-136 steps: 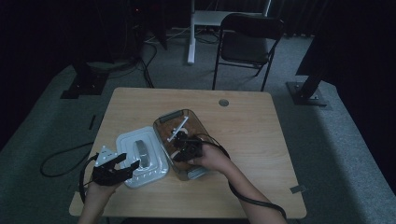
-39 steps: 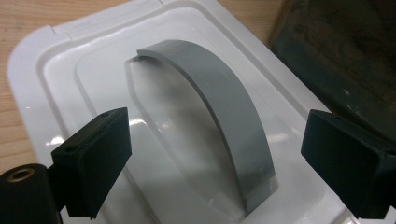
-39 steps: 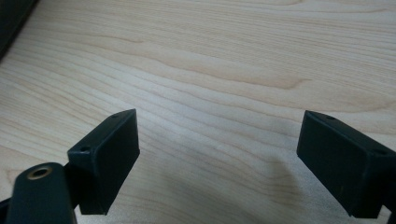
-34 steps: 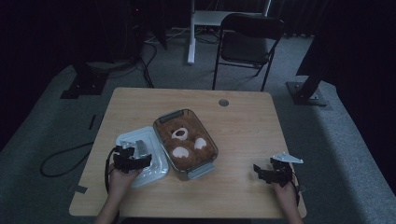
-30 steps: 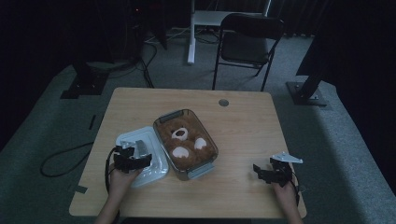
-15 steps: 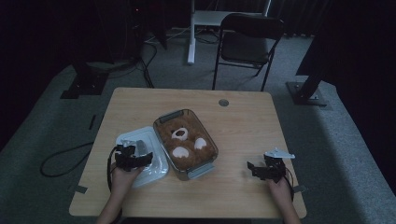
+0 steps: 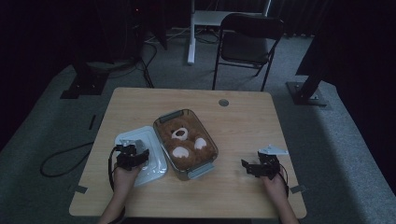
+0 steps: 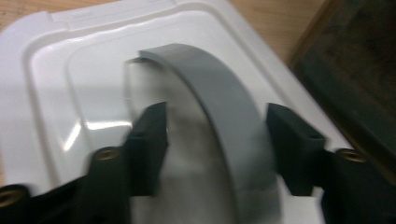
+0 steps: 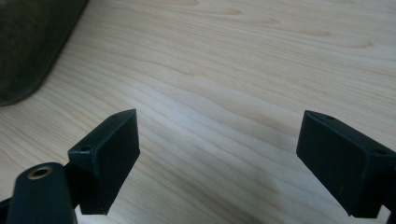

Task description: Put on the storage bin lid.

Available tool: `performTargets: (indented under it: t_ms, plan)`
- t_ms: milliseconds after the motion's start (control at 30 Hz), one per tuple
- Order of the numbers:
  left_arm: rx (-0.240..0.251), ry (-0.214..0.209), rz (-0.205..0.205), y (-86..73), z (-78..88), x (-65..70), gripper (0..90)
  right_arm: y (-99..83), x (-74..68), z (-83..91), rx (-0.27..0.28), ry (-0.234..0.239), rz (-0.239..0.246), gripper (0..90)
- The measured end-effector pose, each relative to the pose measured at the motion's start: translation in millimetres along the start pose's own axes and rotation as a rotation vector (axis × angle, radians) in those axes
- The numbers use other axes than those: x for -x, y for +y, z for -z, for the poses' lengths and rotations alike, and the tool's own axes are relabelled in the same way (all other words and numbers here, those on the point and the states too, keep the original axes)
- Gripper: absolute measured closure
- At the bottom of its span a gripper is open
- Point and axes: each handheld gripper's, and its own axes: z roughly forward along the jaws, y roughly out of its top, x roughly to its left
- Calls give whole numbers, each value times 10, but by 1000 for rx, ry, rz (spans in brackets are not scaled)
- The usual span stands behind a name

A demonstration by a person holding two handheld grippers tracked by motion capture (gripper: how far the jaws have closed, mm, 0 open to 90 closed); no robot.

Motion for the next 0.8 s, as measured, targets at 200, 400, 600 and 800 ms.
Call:
performTargets:
  t_ms: [200,400,600,800]
  plan:
    - [25,-36,26,2,54,-19,637,97,-115,-66,6,25,25,125]
    - [55,-68,73,18,157,-67,691,184,-243,-171,2,57,43,125]
    - [88,-91,105,49,274,-99,707,261,-364,-288,4,91,45,125]
    - [130,-98,120,74,403,-106,710,342,-468,-402,7,101,45,125]
